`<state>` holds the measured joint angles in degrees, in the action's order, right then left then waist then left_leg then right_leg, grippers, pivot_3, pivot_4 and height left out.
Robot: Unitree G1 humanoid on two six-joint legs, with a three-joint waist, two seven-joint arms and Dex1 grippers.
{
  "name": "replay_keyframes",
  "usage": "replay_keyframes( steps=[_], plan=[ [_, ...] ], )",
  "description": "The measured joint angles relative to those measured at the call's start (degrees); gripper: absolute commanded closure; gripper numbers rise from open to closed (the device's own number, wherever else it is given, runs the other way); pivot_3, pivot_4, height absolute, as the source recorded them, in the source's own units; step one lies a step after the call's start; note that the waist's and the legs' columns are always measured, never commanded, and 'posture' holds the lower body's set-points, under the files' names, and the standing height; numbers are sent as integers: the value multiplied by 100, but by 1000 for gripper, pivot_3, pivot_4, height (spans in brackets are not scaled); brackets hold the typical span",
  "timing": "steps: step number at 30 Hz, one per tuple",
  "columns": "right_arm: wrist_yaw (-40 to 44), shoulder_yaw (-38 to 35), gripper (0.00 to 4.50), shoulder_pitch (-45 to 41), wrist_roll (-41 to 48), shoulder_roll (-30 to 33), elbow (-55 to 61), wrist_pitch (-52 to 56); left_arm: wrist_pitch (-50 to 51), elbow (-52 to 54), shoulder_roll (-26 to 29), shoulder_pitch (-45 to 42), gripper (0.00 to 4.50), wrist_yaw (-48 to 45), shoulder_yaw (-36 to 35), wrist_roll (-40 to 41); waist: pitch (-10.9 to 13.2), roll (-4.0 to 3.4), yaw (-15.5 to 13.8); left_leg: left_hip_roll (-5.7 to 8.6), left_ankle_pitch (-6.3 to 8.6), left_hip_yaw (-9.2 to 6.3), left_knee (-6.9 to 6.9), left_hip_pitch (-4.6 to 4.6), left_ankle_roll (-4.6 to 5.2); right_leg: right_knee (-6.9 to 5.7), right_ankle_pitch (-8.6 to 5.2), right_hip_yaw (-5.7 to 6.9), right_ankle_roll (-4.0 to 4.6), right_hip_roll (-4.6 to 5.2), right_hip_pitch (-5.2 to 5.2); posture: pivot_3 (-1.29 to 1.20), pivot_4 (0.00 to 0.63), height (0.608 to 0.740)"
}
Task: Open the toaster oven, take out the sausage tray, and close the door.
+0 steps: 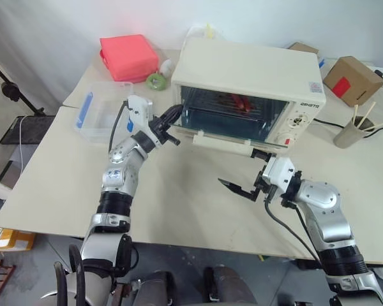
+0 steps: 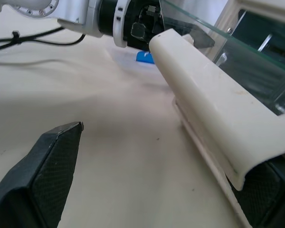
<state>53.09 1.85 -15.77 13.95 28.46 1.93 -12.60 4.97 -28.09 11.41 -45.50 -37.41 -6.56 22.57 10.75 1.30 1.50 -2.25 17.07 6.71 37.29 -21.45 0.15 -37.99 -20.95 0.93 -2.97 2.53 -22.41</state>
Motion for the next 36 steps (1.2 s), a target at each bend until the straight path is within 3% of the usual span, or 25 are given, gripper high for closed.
replay_keyframes(
  steps=[8, 14, 20, 25, 27, 30, 36],
  plan=[
    [-487, -404, 0, 1037, -109, 179, 540, 3, 202, -12, 324, 139, 4453, -1027, 110, 11, 0, 1, -124, 4, 2, 2, 12, -2, 3, 0, 0, -4, 0, 5, 4, 0, 150, 740],
    [-877, -1433, 0, 3323, -80, 261, 1258, 47, -136, -67, 766, 485, 4453, -2193, 590, -277, -3, -1, -185, 6, 4, 11, -4, -1, 1, 14, 0, -11, 0, 2, 6, 0, 150, 740],
    [-1276, -2070, 0, 3502, 46, 304, 1796, 389, -634, -215, 784, 568, 4453, -2420, 881, -711, 1, 6, -20, 6, -2, 19, 2, 46, 5, -6, 8, -28, -3, 1, 37, 0, 150, 740],
    [-1506, -1906, 0, 2861, 136, 458, 2349, 1182, -893, -271, 833, 766, 4453, -2415, 938, -911, 1, 6, 31, 4, -2, 18, 1, 38, 4, -8, 8, -30, -3, 0, 25, 0, 150, 740],
    [-1642, -1429, 0, 2142, -22, 487, 2489, 1617, -955, -236, 824, 896, 4453, -2335, 906, -912, 1, 6, 13, 3, -4, 18, 8, 18, 3, -23, 8, -30, -2, 0, 3, 0, 150, 740],
    [-1866, -878, 0, 1485, -475, 467, 2450, 1873, -941, -97, 838, 1026, 3906, -2227, 825, -884, -1, 8, 2, 4, -3, 18, 12, 18, 3, -29, 8, -30, -2, 1, 1, 0, 150, 740],
    [-2758, 534, 0, -735, -2119, -264, 1024, 1899, -640, 928, 985, 1867, 2039, -2119, 592, -560, -2, 10, 82, 1, -6, 26, 19, 19, -1, -59, 6, -34, 2, 2, -13, 0, 150, 740]
  ],
)
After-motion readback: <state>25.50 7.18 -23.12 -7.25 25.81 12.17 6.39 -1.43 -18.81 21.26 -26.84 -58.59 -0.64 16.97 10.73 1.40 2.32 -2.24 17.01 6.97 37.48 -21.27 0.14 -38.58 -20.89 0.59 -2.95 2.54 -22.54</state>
